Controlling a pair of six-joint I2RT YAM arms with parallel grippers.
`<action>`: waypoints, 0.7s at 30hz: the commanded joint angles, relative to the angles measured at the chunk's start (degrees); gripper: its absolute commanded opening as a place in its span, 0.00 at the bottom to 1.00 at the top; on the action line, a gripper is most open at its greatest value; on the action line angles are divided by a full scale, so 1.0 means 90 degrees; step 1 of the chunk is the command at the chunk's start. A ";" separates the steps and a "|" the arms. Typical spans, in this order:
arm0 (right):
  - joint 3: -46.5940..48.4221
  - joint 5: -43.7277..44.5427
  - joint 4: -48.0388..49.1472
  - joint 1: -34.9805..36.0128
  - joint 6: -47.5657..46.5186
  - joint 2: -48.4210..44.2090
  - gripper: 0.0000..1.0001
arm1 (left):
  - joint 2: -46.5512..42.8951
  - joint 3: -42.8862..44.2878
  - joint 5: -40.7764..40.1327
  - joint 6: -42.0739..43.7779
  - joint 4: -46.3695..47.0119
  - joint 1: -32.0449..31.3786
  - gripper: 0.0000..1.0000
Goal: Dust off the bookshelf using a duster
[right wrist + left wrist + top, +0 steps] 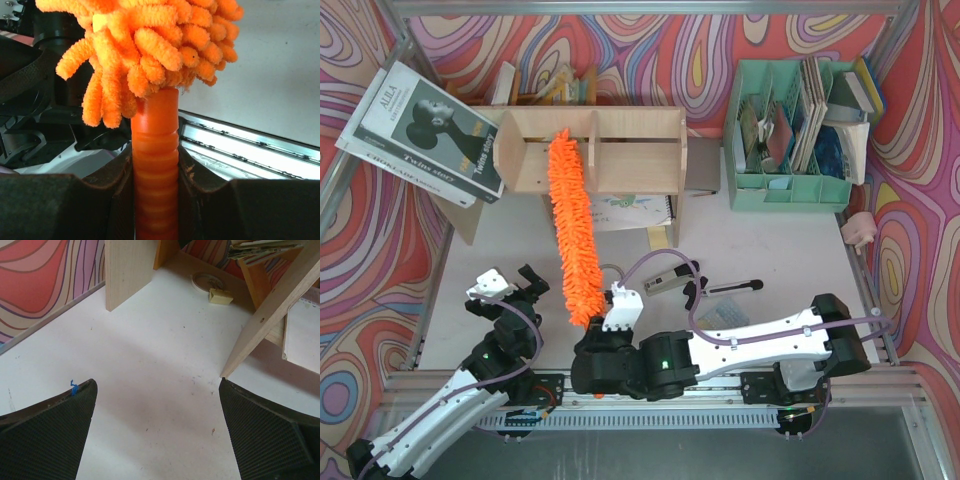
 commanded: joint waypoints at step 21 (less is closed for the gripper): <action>0.0462 0.3396 -0.1116 0.1499 0.0852 -0.0436 0.00 | -0.0106 -0.0048 -0.0116 -0.0042 0.0019 0.0018 0.98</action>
